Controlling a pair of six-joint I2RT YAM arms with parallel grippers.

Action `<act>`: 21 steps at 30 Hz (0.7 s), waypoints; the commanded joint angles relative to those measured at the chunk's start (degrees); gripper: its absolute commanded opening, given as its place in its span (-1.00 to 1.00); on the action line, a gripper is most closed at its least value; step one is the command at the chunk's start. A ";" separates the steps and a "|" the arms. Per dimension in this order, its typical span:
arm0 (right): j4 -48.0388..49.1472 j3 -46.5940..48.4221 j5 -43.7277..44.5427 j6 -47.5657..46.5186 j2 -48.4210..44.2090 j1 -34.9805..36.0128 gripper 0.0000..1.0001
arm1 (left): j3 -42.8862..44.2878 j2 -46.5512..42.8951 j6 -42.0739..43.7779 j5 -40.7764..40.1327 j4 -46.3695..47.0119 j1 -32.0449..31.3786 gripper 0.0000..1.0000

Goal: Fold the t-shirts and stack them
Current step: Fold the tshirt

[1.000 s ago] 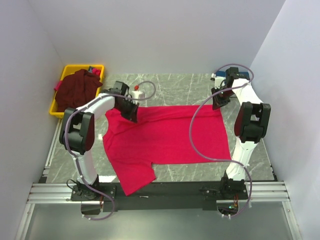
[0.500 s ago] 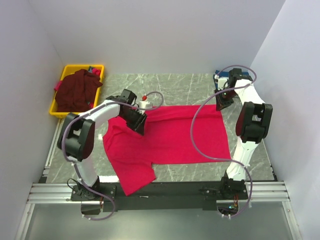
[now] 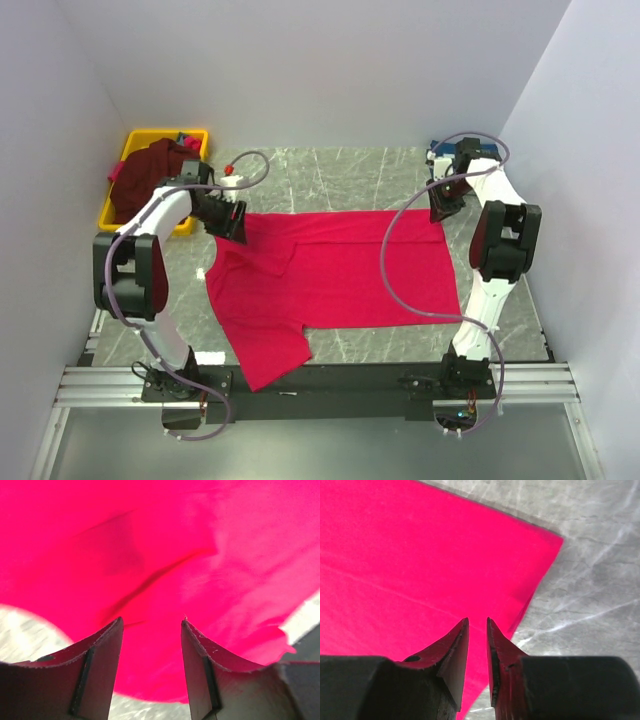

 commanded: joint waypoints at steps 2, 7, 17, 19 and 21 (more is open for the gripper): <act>-0.74 -1.01 -2.59 -0.08 -1.78 2.10 -0.43 | -0.55 0.45 3.27 -3.48 -0.14 1.08 0.11; -0.05 -4.25 -6.21 1.77 -6.62 10.52 -0.42 | -4.15 1.25 3.71 -3.13 -0.41 1.17 0.04; -0.66 -3.03 -7.00 3.36 -7.06 14.94 -0.44 | -10.66 -1.56 8.18 3.71 -5.76 0.12 -0.25; -0.40 -3.82 -6.65 3.18 -7.59 14.85 -0.45 | -11.45 -3.49 9.94 4.51 -7.25 -0.93 -0.31; -0.04 -4.52 -6.82 3.27 -8.38 14.41 -0.45 | -11.72 -7.34 11.19 5.31 -6.83 -1.64 -0.29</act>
